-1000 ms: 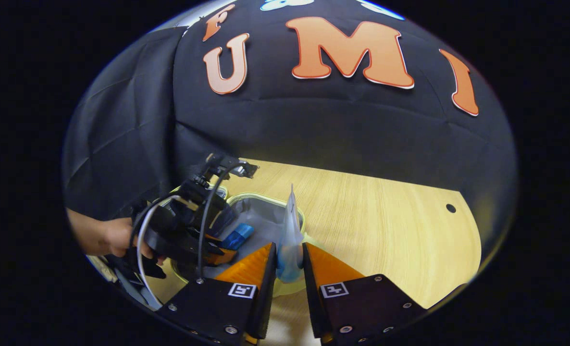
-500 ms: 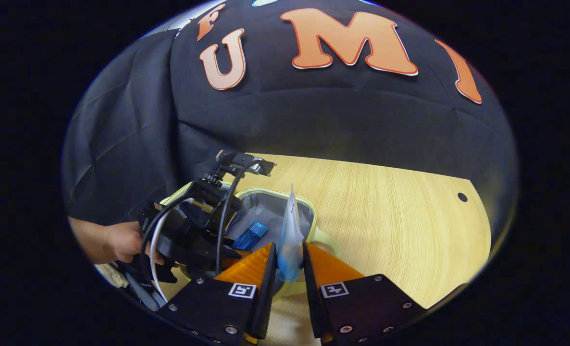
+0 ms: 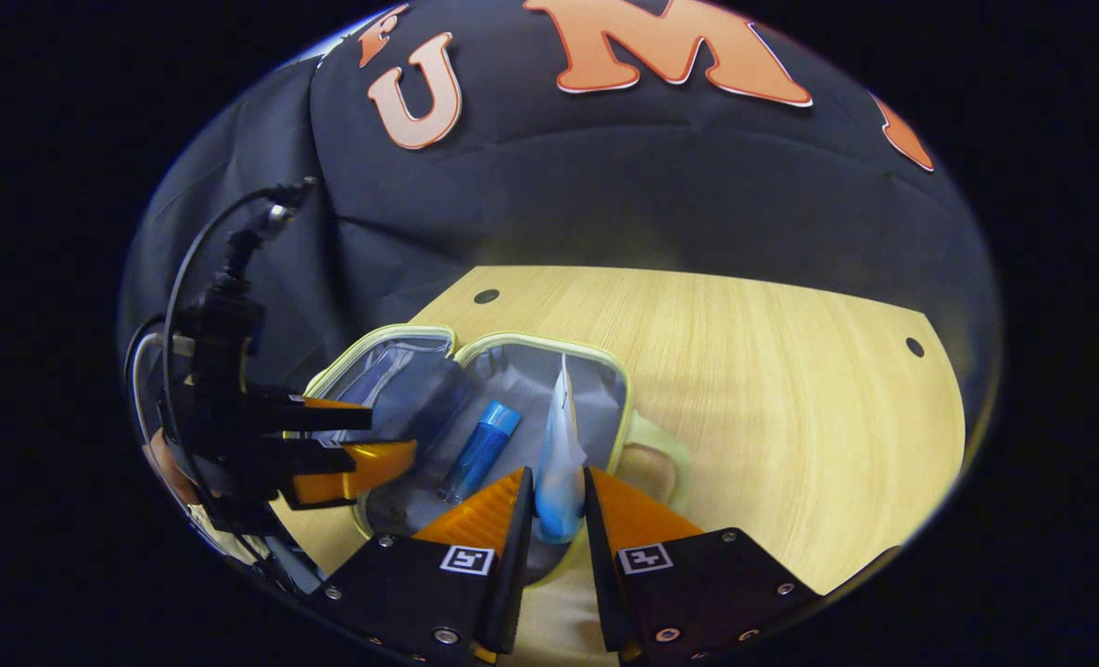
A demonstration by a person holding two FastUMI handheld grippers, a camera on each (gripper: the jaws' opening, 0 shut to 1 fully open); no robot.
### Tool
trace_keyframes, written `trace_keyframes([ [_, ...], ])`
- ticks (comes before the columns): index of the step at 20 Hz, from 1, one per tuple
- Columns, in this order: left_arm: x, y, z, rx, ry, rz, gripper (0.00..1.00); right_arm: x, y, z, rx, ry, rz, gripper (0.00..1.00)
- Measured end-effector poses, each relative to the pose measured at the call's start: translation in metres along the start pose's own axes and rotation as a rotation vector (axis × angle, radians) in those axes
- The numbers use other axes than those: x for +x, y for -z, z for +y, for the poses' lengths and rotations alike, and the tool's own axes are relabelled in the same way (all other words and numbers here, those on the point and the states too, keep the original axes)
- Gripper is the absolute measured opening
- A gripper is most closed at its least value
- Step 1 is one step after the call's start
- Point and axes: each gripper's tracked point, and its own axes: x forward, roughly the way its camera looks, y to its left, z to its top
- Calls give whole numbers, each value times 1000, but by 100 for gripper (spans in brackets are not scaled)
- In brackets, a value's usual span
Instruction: First open the suitcase, pack the skin care products into it, and then close the suitcase.
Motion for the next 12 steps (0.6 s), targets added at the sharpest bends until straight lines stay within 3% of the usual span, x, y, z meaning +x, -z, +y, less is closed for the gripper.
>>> trace_keyframes([
  [4,-17,8,65,-119,-81,-40,91,26,14,16,29,-29,81,35],
  [12,-40,21,198,-311,-252,-100,91,63,44,10,133,64,259,35],
])
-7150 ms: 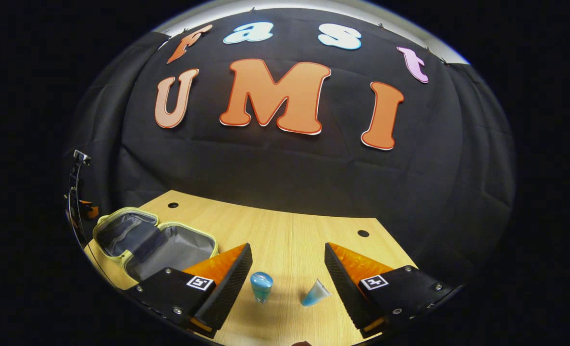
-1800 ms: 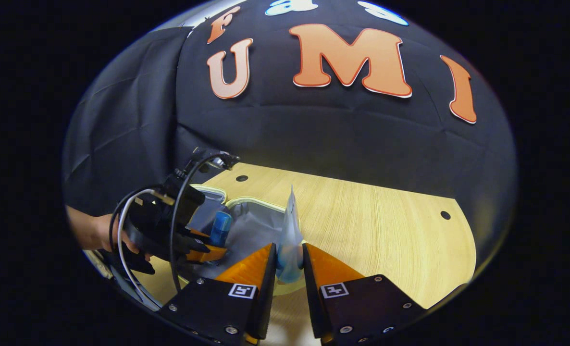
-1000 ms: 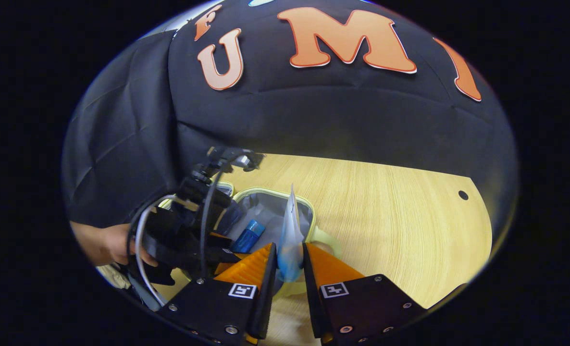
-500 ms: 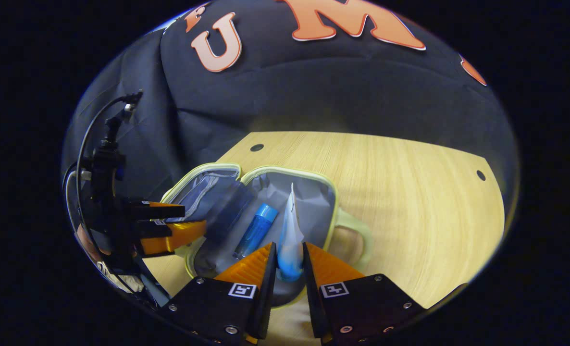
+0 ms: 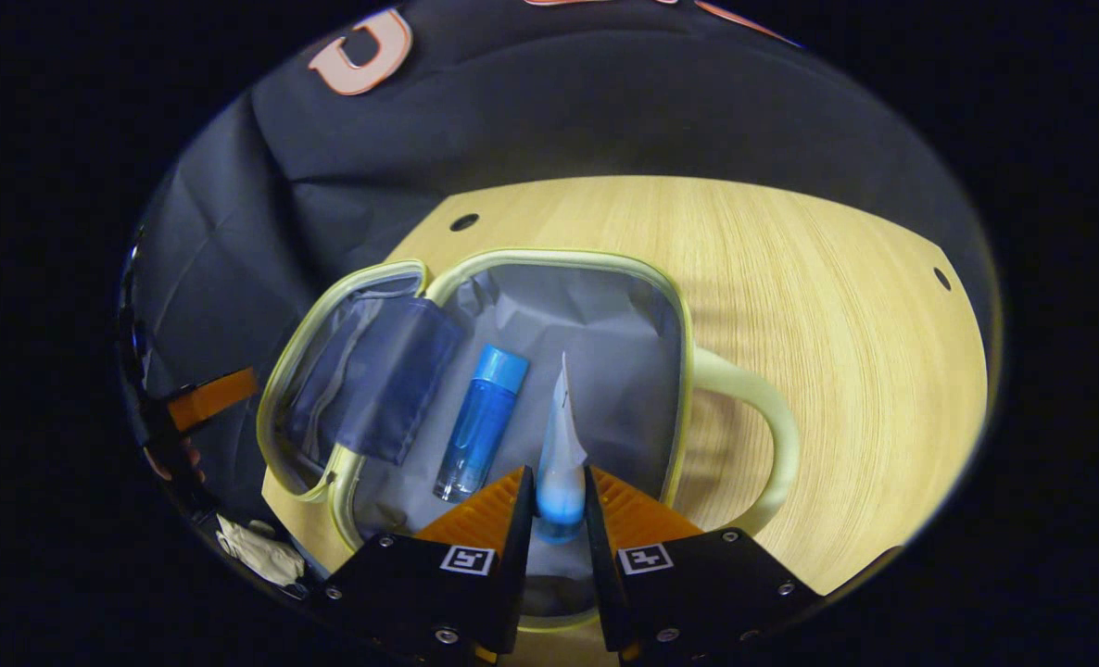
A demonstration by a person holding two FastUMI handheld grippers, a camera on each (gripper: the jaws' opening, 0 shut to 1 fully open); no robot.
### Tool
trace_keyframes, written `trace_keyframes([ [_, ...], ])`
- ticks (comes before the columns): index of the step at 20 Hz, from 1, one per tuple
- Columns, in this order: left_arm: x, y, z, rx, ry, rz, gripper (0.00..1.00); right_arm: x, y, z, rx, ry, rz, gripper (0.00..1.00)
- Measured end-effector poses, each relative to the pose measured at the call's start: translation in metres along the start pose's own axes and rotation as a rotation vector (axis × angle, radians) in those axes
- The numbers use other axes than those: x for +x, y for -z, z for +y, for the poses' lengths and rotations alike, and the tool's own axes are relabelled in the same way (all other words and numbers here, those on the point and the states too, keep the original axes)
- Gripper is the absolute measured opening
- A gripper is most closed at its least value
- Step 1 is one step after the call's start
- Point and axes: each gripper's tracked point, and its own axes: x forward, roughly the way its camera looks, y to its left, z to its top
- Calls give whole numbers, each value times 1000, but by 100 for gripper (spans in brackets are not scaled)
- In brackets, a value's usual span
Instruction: First open the suitcase, pack the skin care products into it, and then close the suitcase.
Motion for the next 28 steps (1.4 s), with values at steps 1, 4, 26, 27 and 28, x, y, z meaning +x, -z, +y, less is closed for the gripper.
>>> trace_keyframes([
  [1,2,0,14,-32,-2,3,91,2,2,0,12,8,19,35],
  [4,14,-3,48,-121,-13,18,91,10,2,-1,41,36,50,43],
  [26,114,33,78,-558,103,242,28,-163,-127,-99,-191,364,-552,81],
  [27,110,29,79,-554,104,226,21,-170,-126,-104,-199,377,-557,81],
  [28,108,23,81,-540,94,201,21,-173,-125,-110,-209,392,-559,81],
])
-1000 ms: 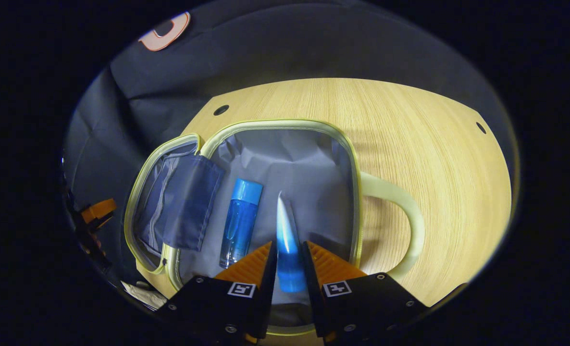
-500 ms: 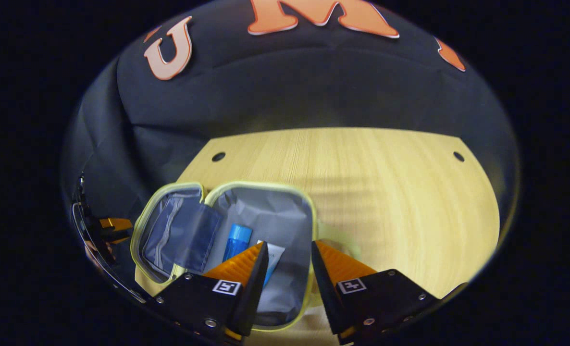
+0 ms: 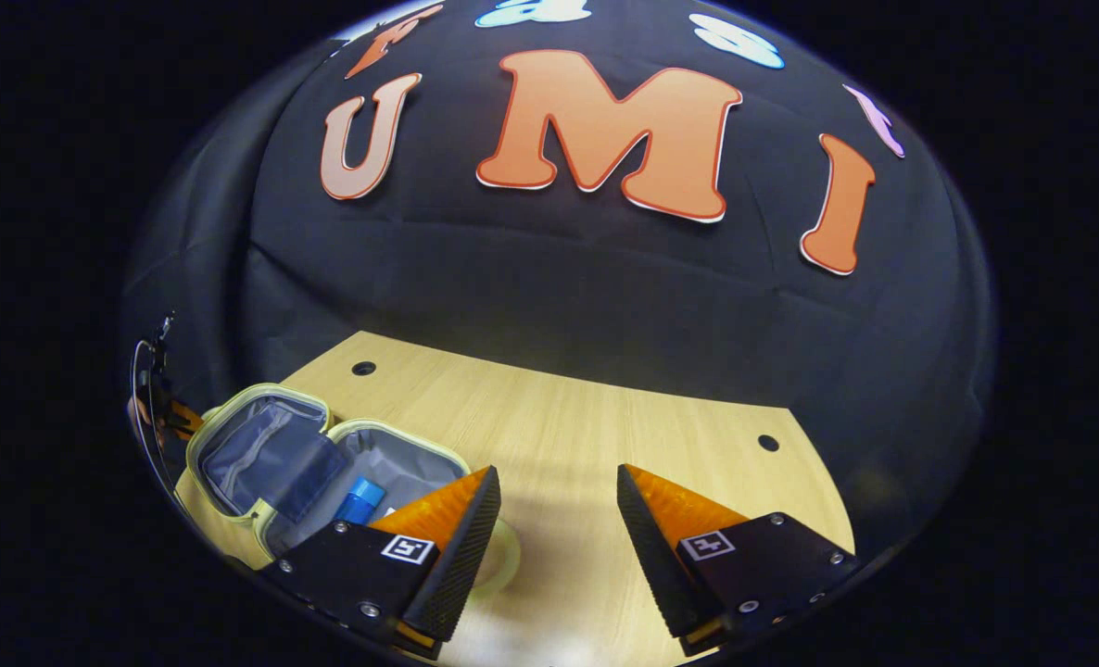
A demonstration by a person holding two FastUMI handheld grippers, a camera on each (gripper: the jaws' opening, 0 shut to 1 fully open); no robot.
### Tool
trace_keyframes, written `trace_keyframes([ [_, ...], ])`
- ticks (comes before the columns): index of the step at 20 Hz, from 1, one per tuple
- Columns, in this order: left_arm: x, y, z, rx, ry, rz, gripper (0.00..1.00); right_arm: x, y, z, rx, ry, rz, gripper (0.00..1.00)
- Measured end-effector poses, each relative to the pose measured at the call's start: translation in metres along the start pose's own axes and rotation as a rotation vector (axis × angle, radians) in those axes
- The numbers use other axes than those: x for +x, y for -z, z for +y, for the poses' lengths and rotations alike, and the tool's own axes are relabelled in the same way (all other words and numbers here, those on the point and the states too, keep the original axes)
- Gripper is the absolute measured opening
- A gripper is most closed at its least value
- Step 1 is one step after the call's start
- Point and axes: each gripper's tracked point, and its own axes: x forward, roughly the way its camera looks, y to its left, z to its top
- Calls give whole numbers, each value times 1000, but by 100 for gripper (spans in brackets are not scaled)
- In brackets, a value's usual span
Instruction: First open the suitcase, pack the skin care products into it, and then close the suitcase.
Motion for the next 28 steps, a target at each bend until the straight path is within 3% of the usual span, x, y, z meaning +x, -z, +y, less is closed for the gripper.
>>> trace_keyframes([
  [1,-15,-4,-7,-2,20,-22,20,-2,0,-7,-13,10,-7,83],
  [2,11,-2,-11,35,23,-27,12,-3,2,-13,-26,20,-18,83],
  [4,-25,-13,-17,88,24,-66,7,-6,1,-21,-52,27,-37,84],
  [12,-125,-44,-80,248,91,-265,6,-16,-14,-36,-138,-18,-121,88],
  [19,-203,-35,-180,336,229,-370,6,-29,-21,-58,-167,-33,-184,93],
  [28,-259,25,-281,356,444,-360,6,-43,-14,-88,-111,-44,-210,93],
])
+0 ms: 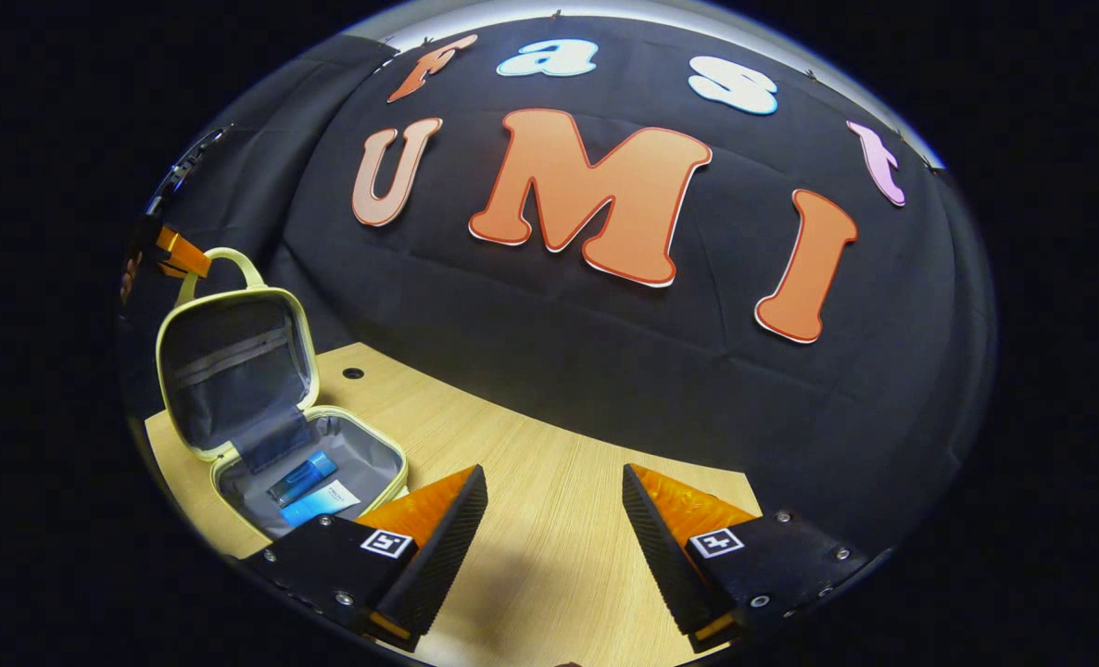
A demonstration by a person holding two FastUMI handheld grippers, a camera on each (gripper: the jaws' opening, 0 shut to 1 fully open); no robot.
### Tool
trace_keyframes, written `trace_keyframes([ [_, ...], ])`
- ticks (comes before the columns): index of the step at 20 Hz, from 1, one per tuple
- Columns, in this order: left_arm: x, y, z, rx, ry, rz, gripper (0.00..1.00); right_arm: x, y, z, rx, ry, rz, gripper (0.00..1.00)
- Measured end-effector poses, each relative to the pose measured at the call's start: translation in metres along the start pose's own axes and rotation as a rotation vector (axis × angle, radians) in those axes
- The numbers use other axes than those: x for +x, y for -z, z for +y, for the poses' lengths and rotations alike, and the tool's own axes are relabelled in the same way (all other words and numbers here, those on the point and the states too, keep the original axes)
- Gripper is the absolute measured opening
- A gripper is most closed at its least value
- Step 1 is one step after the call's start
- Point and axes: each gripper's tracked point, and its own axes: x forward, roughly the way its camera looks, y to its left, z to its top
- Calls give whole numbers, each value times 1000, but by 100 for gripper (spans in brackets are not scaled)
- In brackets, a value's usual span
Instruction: First open the suitcase, pack the skin care products into it, and then close the suitcase.
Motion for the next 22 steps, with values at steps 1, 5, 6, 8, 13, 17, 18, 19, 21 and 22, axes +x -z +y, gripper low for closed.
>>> trace_keyframes([
  [1,3,4,-15,3,23,3,5,-2,0,-3,4,0,-5,93],
  [5,8,30,-77,-1,121,26,6,-9,10,-15,23,-1,-1,94],
  [6,11,39,-90,0,142,36,6,-9,13,-19,27,-1,3,94],
  [8,17,60,-117,-8,185,69,5,-11,16,-24,33,-6,2,94],
  [13,41,118,-166,-61,256,142,6,-17,27,-44,43,-6,9,94],
  [17,59,172,-192,-104,263,240,6,-27,46,-61,44,-3,30,94],
  [18,63,183,-197,-110,257,258,6,-29,49,-66,45,-1,32,94],
  [19,67,192,-201,-115,249,274,6,-31,52,-68,46,-3,34,94],
  [21,76,208,-207,-118,229,305,6,-34,58,-73,52,-7,42,95],
  [22,83,218,-208,-119,213,321,6,-35,61,-75,57,-9,46,95],
])
